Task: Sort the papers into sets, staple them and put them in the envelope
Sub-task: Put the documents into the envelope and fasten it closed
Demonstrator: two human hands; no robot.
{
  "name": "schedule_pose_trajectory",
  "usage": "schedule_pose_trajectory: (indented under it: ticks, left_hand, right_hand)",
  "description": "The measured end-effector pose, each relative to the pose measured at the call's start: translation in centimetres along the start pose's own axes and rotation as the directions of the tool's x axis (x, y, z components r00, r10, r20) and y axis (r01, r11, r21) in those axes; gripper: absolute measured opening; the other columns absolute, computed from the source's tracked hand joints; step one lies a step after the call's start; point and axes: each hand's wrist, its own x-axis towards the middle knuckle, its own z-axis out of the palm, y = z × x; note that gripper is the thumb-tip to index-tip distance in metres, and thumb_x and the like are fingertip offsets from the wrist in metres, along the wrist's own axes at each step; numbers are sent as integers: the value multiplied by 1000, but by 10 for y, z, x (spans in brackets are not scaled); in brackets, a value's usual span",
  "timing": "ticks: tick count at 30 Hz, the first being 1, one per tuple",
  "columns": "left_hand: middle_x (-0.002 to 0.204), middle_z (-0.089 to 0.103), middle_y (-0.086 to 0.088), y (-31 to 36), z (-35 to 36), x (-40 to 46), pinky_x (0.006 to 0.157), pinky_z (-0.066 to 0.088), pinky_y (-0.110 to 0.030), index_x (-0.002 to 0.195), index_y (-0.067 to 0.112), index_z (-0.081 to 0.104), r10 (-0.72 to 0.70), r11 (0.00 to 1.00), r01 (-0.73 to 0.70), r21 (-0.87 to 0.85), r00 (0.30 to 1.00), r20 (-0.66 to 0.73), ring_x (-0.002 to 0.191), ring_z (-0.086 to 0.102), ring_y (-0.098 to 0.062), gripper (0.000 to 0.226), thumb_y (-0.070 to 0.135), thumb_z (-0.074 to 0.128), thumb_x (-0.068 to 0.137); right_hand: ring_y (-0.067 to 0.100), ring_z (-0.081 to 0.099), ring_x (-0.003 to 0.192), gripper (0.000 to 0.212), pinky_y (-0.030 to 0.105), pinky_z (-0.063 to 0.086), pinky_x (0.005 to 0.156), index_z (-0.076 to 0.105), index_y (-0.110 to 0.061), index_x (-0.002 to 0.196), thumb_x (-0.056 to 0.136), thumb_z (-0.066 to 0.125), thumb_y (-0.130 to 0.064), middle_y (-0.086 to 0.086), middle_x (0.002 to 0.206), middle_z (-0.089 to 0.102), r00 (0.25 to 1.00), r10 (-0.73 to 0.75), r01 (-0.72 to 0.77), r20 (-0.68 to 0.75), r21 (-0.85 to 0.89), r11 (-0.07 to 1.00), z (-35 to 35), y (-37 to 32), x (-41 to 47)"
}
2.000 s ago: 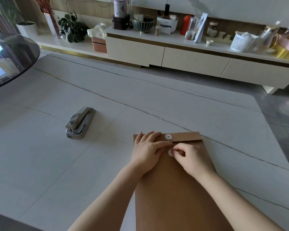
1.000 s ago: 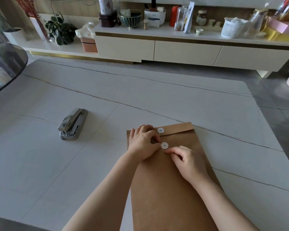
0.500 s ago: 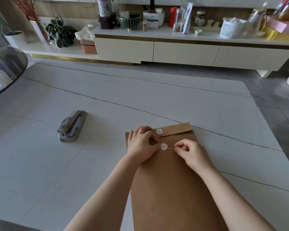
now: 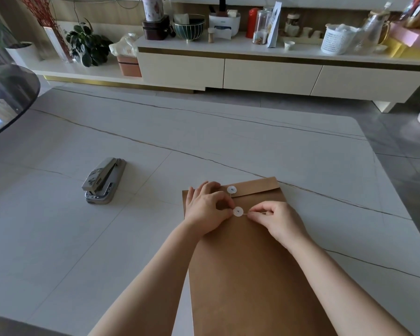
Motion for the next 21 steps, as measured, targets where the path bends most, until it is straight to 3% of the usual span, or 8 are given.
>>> schedule_pose_trajectory:
  ticks: [6, 15, 21]
  left_hand:
    - [140, 37, 14, 2, 0, 0, 118, -3, -40, 80, 46, 61, -20, 1000, 20, -19, 1000, -4, 138, 21, -11, 8, 40, 66, 81]
    - [140, 37, 13, 5, -3, 0, 118, -1, -42, 83, 43, 62, -31, 999, 31, -18, 999, 17, 138, 21, -12, 8, 38, 67, 80]
    - [141, 35, 13, 6, -3, 0, 117, -7, -38, 90, 40, 65, -31, 999, 31, -18, 999, 20, 138, 19, -12, 10, 40, 67, 80]
  right_hand:
    - [9, 53, 62, 18, 25, 37, 56, 72, -27, 80, 77, 74, -44, -11, 62, 57, 994, 101, -98, -37, 70, 993, 11, -6, 2]
    - [16, 62, 78, 15, 25, 45, 62, 65, -26, 82, 79, 68, -40, -9, 73, 62, 966, 250, -254, -62, -73, 964, 17, -18, 4]
    - [13, 57, 68, 23, 25, 42, 59, 65, -24, 84, 78, 69, -46, -7, 73, 62, 956, 287, -284, -63, 52, 958, 15, -19, 2]
